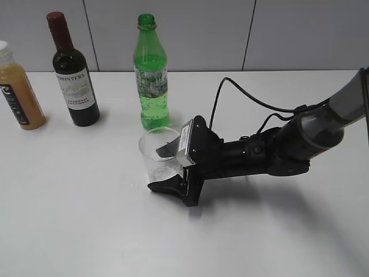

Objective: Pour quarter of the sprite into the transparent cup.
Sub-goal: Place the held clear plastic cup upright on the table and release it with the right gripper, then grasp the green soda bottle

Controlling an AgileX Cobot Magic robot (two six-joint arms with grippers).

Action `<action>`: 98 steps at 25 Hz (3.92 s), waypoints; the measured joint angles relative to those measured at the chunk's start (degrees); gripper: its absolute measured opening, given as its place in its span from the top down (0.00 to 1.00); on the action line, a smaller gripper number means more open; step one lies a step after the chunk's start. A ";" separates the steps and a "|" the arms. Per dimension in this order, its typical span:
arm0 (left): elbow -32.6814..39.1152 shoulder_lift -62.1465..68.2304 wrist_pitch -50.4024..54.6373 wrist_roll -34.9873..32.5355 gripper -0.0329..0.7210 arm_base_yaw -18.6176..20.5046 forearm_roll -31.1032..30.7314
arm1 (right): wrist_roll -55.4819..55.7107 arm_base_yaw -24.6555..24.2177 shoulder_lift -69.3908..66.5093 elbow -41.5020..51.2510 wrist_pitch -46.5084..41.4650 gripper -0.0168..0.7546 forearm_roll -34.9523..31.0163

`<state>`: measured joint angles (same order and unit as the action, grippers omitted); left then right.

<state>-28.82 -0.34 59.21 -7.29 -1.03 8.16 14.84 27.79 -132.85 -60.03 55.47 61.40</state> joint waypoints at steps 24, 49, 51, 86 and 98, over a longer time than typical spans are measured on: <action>0.00 0.00 0.00 -0.26 0.17 0.00 0.05 | -4.10 -0.96 7.69 10.55 -7.63 0.10 -10.54; 0.00 0.00 0.00 -0.28 0.17 0.00 0.11 | -49.86 -1.97 32.32 25.97 -5.55 0.12 -97.84; 0.00 0.00 0.00 -0.28 0.17 0.00 0.11 | -51.54 -1.97 33.52 25.97 -3.07 0.13 -101.99; 0.00 0.00 0.00 -0.33 0.17 0.00 0.21 | -13.76 -23.77 34.36 -19.15 -107.93 0.22 -58.15; 0.00 0.00 0.00 -0.33 0.17 0.00 0.21 | -17.21 -23.77 39.72 -13.88 -123.56 0.22 -61.78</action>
<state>-28.82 -0.34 59.21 -7.62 -1.03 8.37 -2.37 4.01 -93.13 -73.91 -68.09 -0.38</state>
